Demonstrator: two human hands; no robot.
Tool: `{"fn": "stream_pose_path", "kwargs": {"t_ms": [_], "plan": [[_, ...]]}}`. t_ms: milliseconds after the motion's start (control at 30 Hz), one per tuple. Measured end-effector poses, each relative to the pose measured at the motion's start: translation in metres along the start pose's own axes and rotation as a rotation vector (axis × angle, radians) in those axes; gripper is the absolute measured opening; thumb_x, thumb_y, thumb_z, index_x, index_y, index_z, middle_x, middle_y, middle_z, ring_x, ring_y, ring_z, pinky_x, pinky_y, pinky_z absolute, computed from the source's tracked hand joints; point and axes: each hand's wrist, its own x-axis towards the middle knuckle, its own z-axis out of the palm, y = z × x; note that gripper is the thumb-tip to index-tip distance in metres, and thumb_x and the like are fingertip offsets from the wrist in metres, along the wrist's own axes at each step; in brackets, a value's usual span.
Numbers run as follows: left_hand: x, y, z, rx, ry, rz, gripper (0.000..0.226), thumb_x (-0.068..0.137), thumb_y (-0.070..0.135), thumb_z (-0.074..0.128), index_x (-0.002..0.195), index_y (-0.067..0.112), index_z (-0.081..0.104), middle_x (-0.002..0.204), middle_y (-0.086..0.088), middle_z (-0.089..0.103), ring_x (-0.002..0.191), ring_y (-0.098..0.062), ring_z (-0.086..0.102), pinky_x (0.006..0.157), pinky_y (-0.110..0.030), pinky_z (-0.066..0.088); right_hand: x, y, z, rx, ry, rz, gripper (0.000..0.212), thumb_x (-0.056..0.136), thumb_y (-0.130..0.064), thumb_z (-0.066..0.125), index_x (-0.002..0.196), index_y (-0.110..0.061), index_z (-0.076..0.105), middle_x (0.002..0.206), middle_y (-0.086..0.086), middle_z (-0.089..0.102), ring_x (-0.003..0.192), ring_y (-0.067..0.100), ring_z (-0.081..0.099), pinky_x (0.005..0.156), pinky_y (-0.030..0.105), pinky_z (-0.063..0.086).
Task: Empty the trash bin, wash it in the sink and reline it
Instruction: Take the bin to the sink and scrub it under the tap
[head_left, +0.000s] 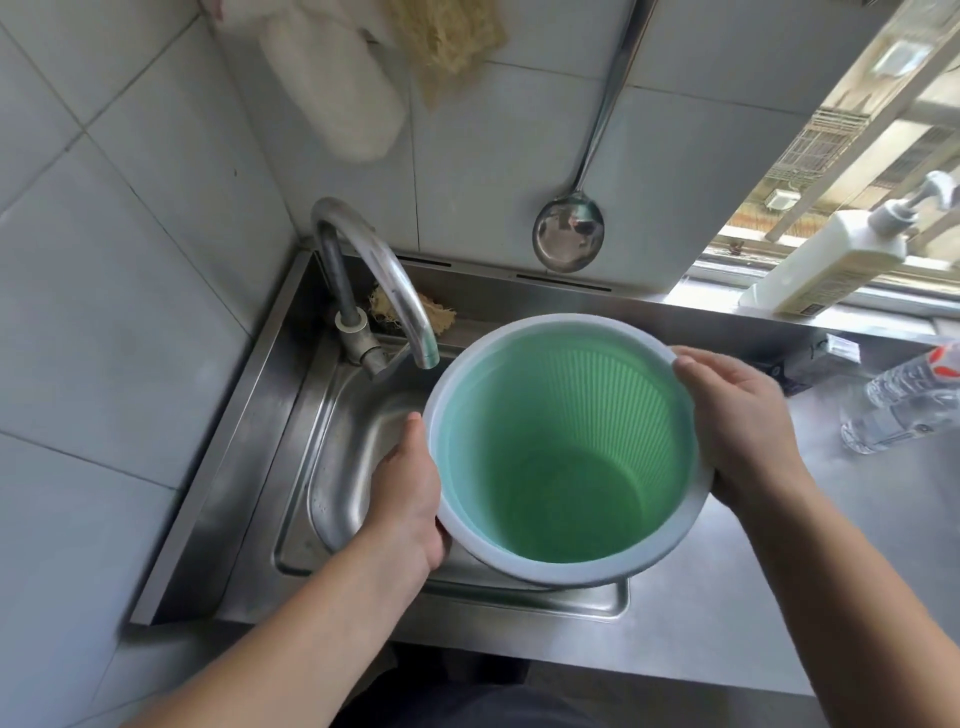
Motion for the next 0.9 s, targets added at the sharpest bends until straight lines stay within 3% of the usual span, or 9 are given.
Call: {"fn": "stream_pose_path", "kwargs": {"t_ms": [133, 233, 367, 467, 533, 600, 667, 733, 900], "plan": [[-0.009, 0.002, 0.008, -0.067, -0.110, -0.045, 0.045, 0.100, 0.050, 0.046, 0.105, 0.017, 0.075, 0.095, -0.012, 0.080, 0.080, -0.032, 0.077, 0.064, -0.043, 0.061, -0.007, -0.038, -0.016, -0.093, -0.009, -0.087, 0.024, 0.090, -0.017, 0.062, 0.078, -0.029, 0.078, 0.071, -0.005, 0.077, 0.059, 0.008, 0.070, 0.048, 0.022, 0.054], [-0.009, -0.004, 0.015, -0.087, -0.129, -0.094, 0.041, 0.101, 0.045, 0.047, 0.107, 0.015, 0.075, 0.097, -0.013, 0.079, 0.082, -0.034, 0.077, 0.067, -0.045, 0.062, -0.004, -0.054, -0.023, -0.266, -0.012, -0.105, 0.022, 0.090, -0.023, 0.061, 0.077, -0.034, 0.075, 0.063, -0.013, 0.073, 0.050, 0.007, 0.065, 0.051, 0.027, 0.053], [-0.004, -0.019, 0.021, -0.090, -0.133, -0.193, 0.039, 0.098, 0.038, 0.049, 0.109, 0.011, 0.074, 0.098, -0.017, 0.078, 0.085, -0.038, 0.075, 0.070, -0.048, 0.062, 0.006, -0.051, -0.022, -0.483, -0.055, -0.072, 0.028, 0.089, -0.025, 0.055, 0.072, -0.033, 0.075, 0.055, 0.009, 0.062, 0.040, 0.020, 0.044, 0.040, 0.027, 0.034], [0.002, -0.035, 0.021, -0.084, -0.124, -0.254, 0.036, 0.094, 0.034, 0.054, 0.106, 0.008, 0.075, 0.096, -0.018, 0.078, 0.081, -0.037, 0.075, 0.072, -0.050, 0.062, 0.014, -0.042, -0.022, -0.650, -0.087, -0.068, 0.030, 0.089, -0.023, 0.054, 0.069, -0.027, 0.076, 0.064, 0.024, 0.065, 0.042, 0.020, 0.044, 0.039, 0.027, 0.033], [0.008, -0.047, 0.021, -0.113, -0.103, -0.295, 0.040, 0.098, 0.040, 0.051, 0.105, 0.008, 0.075, 0.093, -0.017, 0.079, 0.076, -0.036, 0.076, 0.065, -0.046, 0.062, 0.020, -0.037, -0.021, -0.747, -0.105, -0.051, 0.036, 0.089, -0.022, 0.054, 0.060, -0.029, 0.073, 0.070, 0.022, 0.070, 0.048, 0.022, 0.047, 0.042, 0.028, 0.036], [0.013, -0.056, 0.022, -0.142, -0.077, -0.337, 0.043, 0.100, 0.044, 0.047, 0.101, 0.010, 0.075, 0.089, -0.016, 0.079, 0.072, -0.035, 0.076, 0.061, -0.042, 0.062, 0.028, -0.033, -0.019, -0.829, -0.131, -0.024, 0.033, 0.090, -0.020, 0.053, 0.064, -0.019, 0.073, 0.075, 0.023, 0.071, 0.053, 0.023, 0.049, 0.044, 0.026, 0.037], [0.019, -0.061, 0.026, -0.140, -0.093, -0.355, 0.033, 0.094, 0.036, 0.055, 0.095, 0.011, 0.076, 0.090, -0.015, 0.079, 0.073, -0.035, 0.075, 0.070, -0.047, 0.062, 0.039, -0.031, -0.015, -0.907, -0.154, -0.001, 0.029, 0.089, -0.017, 0.051, 0.082, 0.001, 0.072, 0.071, 0.028, 0.065, 0.051, 0.021, 0.044, 0.040, 0.021, 0.032], [0.023, -0.060, 0.029, -0.126, -0.113, -0.386, 0.024, 0.088, 0.028, 0.059, 0.092, 0.011, 0.077, 0.091, -0.016, 0.079, 0.075, -0.035, 0.074, 0.075, -0.050, 0.060, 0.049, -0.031, -0.011, -0.967, -0.174, 0.030, 0.029, 0.088, -0.014, 0.050, 0.091, 0.008, 0.069, 0.065, 0.027, 0.059, 0.045, 0.021, 0.039, 0.034, 0.018, 0.028], [0.037, -0.063, 0.039, -0.142, -0.123, -0.461, 0.022, 0.085, 0.021, 0.052, 0.080, 0.013, 0.072, 0.079, -0.014, 0.076, 0.063, -0.032, 0.071, 0.057, -0.036, 0.058, 0.075, -0.032, 0.004, -1.121, -0.215, 0.113, 0.029, 0.088, -0.009, 0.050, 0.078, 0.014, 0.064, 0.064, 0.023, 0.051, 0.048, 0.026, 0.044, 0.037, 0.023, 0.033]]}}
